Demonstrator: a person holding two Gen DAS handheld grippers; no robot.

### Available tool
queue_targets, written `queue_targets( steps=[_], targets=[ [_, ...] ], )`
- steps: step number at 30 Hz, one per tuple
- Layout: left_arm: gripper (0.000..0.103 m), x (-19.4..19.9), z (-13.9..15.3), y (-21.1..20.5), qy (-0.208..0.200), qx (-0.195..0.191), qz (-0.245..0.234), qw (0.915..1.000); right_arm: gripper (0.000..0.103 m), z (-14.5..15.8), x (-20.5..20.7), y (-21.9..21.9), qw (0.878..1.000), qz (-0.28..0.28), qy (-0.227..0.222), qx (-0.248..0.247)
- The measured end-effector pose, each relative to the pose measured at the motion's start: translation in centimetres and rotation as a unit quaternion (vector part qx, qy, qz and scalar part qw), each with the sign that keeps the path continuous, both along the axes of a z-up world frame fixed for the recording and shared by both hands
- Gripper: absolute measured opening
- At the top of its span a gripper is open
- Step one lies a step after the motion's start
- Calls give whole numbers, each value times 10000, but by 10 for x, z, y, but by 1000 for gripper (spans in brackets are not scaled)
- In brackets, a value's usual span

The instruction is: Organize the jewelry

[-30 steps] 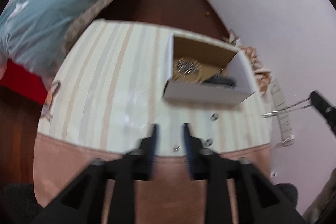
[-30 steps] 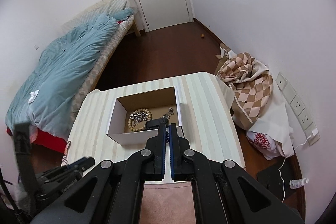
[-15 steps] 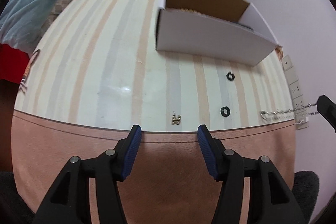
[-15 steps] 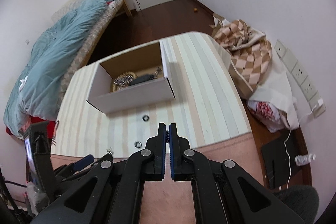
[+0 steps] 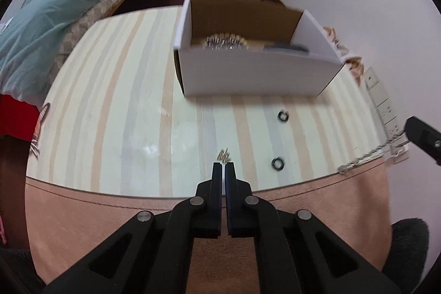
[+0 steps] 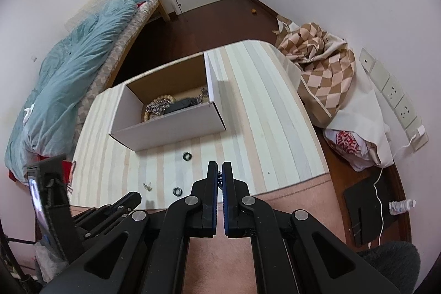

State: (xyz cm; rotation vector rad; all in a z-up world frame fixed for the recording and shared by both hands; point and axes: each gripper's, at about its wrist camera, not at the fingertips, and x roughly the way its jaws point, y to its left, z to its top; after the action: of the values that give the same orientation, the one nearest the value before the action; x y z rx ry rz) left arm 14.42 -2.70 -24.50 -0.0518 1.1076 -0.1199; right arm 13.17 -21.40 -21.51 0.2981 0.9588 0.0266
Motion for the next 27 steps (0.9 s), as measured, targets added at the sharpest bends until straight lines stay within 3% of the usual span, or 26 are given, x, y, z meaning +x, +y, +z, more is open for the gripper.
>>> queue_targets(
  steps=[7,10,13,14,15,17,21,27],
  targets=[
    [0,6,62,29,-430,-385,91,9983,3,44,1,1,9989,93,-449,105],
    [1,14,72,46,-492,-644,179,9965,3,61,4,3,9978,115,-633,138],
    [8,22,54,52,-100,-732,316,9968,3,65,8,4,9975,105,-684,140],
    [18,25,45,50,48,-722,327,9968,3,63,8,5,9977,95,-663,140],
    [34,26,36,47,120,-735,309,9967,3,60,9,5,9979,79,-635,140],
    [53,26,19,39,248,-725,218,9968,3,53,9,5,9983,40,-564,137],
    [53,26,-11,13,339,-306,-27,9990,3,36,9,0,9991,-41,-372,175],
    [50,25,-34,-12,222,330,-345,9986,3,23,10,-10,9995,-150,-222,179]
  ],
)
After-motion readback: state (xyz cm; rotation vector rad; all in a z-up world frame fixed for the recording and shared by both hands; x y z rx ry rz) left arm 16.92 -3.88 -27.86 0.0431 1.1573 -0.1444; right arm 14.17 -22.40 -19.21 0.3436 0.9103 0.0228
